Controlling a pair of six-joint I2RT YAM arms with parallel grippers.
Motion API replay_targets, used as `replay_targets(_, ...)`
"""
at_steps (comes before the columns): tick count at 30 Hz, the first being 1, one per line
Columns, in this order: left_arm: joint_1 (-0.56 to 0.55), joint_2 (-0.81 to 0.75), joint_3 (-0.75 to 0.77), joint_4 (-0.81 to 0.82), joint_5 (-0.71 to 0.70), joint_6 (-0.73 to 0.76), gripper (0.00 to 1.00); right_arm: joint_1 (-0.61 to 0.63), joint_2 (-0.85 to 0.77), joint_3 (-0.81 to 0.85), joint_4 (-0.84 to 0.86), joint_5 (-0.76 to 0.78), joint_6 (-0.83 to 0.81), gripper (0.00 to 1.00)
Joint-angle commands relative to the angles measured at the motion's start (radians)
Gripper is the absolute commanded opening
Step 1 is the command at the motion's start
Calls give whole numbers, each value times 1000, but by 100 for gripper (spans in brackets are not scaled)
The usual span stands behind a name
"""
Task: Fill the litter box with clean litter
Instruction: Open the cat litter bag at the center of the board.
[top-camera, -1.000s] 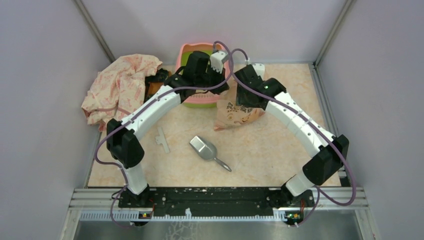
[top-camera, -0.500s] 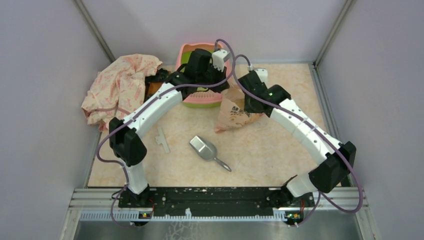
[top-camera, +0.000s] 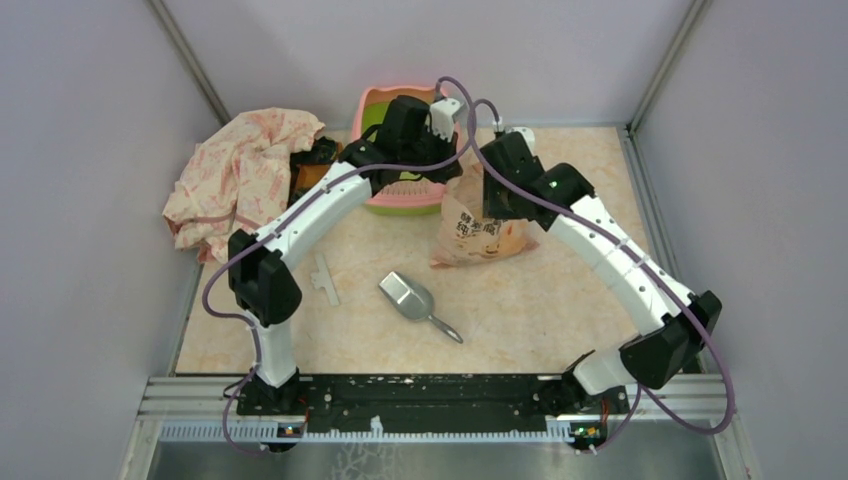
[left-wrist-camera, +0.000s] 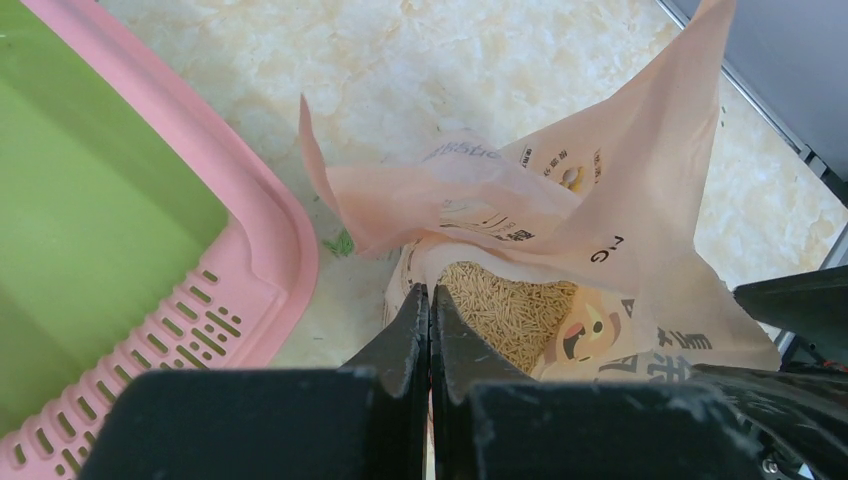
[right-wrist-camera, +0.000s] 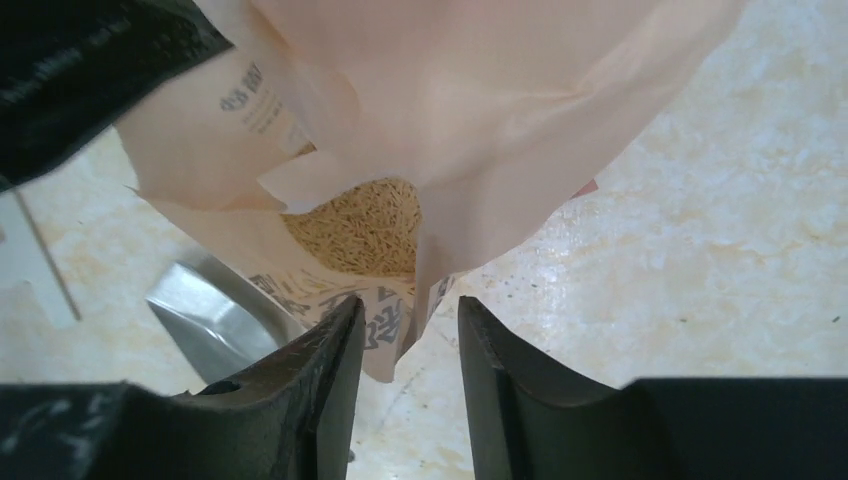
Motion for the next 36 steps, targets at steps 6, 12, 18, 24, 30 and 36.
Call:
replay_targets(6, -3, -62, -42, 77, -1, 5, 0, -160, -117, 120, 64, -167, 66, 49)
replay_targets(12, -3, -118, -116, 94, 13, -2, 0, -329, -127, 112, 107, -339, 139, 84)
replay_targets(18, -3, -180, -215, 118, 14, -6, 0, -419, 9, 181, -5, -395, 276, 86)
replay_targets(24, -4, -224, -284, 146, 17, -13, 0, -442, 92, 230, -91, -403, 352, 86)
replay_targets(30, -6, -213, -282, 151, 26, -17, 0, -528, 53, 169, -83, -476, 382, 89)
replay_targets(36, -13, -195, -266, 154, 27, -18, 0, -598, 23, 123, -71, -531, 372, 93)
